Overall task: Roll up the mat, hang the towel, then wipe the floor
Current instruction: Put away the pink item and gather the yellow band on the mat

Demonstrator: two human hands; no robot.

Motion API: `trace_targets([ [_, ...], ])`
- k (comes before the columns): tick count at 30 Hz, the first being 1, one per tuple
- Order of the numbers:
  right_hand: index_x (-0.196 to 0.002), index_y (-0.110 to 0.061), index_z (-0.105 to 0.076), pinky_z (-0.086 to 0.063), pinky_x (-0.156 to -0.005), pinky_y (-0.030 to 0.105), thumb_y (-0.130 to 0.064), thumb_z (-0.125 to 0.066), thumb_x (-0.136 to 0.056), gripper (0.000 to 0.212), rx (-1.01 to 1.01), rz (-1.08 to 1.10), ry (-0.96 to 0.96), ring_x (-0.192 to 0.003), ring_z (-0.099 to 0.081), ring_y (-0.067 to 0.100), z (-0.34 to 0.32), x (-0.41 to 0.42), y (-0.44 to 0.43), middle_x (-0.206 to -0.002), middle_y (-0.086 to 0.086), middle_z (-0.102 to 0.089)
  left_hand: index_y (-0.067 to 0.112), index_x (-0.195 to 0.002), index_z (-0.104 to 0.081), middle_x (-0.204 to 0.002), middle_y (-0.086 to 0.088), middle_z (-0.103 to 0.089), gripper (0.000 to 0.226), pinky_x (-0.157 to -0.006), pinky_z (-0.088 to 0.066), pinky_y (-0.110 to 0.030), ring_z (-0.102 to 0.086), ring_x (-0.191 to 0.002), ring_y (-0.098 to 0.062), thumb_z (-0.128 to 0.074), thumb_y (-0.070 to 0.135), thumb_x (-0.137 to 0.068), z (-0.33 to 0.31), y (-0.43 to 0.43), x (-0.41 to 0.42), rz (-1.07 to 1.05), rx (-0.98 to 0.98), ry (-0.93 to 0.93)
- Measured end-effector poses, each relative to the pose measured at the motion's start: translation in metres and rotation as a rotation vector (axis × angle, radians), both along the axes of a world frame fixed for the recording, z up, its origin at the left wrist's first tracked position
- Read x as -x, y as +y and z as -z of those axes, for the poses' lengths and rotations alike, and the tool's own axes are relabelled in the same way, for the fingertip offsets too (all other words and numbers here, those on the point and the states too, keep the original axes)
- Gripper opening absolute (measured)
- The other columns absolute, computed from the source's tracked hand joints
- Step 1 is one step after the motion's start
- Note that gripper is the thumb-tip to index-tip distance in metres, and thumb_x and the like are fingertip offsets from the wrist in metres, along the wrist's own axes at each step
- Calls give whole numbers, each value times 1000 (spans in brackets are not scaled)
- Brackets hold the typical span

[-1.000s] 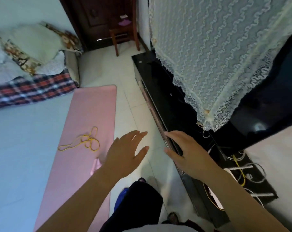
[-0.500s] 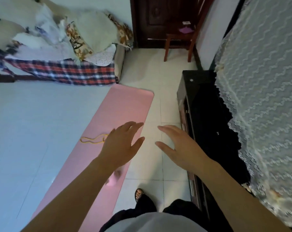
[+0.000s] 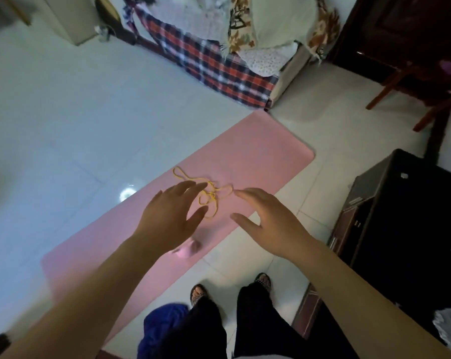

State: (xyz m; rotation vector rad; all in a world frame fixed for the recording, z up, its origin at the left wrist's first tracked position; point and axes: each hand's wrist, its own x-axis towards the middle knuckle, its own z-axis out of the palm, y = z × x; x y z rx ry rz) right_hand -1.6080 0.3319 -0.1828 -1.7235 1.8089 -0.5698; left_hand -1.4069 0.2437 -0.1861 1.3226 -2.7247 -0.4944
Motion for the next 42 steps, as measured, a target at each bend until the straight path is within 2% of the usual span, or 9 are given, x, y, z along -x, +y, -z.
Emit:
trace_targets([
  [5, -131, -22, -47, -43, -95, 38, -49, -49, -88, 51, -23, -105, 10, -119, -46, 18, 64, -8, -44, -132, -6, -49, 24, -134, -48, -131, -2, -56, 61, -81, -50, -37, -63, -97, -27, -27, 55, -86, 53, -16, -10, -87, -32, -37],
  [8, -131, -20, -48, -43, -95, 40, -44, -53, -89, 49, -44, -137, -9, -118, -47, 19, 114, -20, -64, -130, -3, -51, 28, -137, -44, -136, 2, -52, 51, -87, -46, -35, -60, -102, -24, -39, 49, -91, 100, -25, -23, -146, -90, -69],
  [11, -132, -20, -46, -41, -97, 40, -40, -53, -90, 47, -45, -181, -22, -121, -45, 21, 171, -33, -83, -133, -2, -49, 30, -138, -42, -137, 3, -50, 52, -91, -45, -35, -57, -111, -23, -36, 50, -90, 158, -33, -35, -180, -119, -97],
  [16, -132, -22, -45, -42, -97, 40, -41, -53, -90, 47, -48, -251, -45, -122, -45, 18, 282, -58, -115, -135, -4, -47, 29, -135, -46, -131, 1, -56, 57, -87, -49, -37, -58, -112, -25, -30, 55, -86, 272, -53, -60, -247, -88, -100],
  [20, -133, -22, -45, -40, -98, 34, -39, -54, -90, 47, -31, -290, -62, -121, -45, 17, 383, -77, -136, -136, -4, -46, 30, -133, -49, -128, 1, -58, 59, -84, -50, -36, -60, -108, -25, -27, 56, -85, 370, -65, -82, -316, -64, -97],
  [26, -131, -17, -49, -37, -103, 35, -36, -56, -89, 47, 9, -348, -43, -124, -43, 21, 539, -105, -159, -136, 0, -48, 29, -135, -47, -133, 2, -54, 45, -85, -47, -34, -56, -114, -24, -48, 42, -92, 526, -71, -111, -408, -70, -83],
  [29, -131, -16, -48, -37, -103, 35, -36, -56, -89, 47, 9, -378, -28, -124, -44, 22, 602, -120, -166, -135, 2, -48, 30, -136, -45, -135, 2, -52, 46, -84, -46, -34, -54, -116, -23, -52, 38, -91, 591, -72, -122, -434, -83, -75],
  [37, -133, -16, -47, -38, -102, 37, -35, -54, -90, 47, -72, -440, -19, -125, -42, 21, 686, -153, -167, -137, 1, -46, 34, -138, -40, -139, 8, -47, 46, -86, -44, -31, -48, -121, -17, -47, 42, -93, 678, -58, -155, -488, -163, -52],
  [42, -124, -13, -55, -43, -95, 36, -31, -60, -86, 42, -68, -438, -25, -115, -49, 25, 709, -156, -152, -125, 3, -55, 34, -131, -48, -130, 11, -53, 54, -76, -44, -27, -56, -107, -15, -29, 59, -87, 701, -46, -161, -473, -226, -2],
])
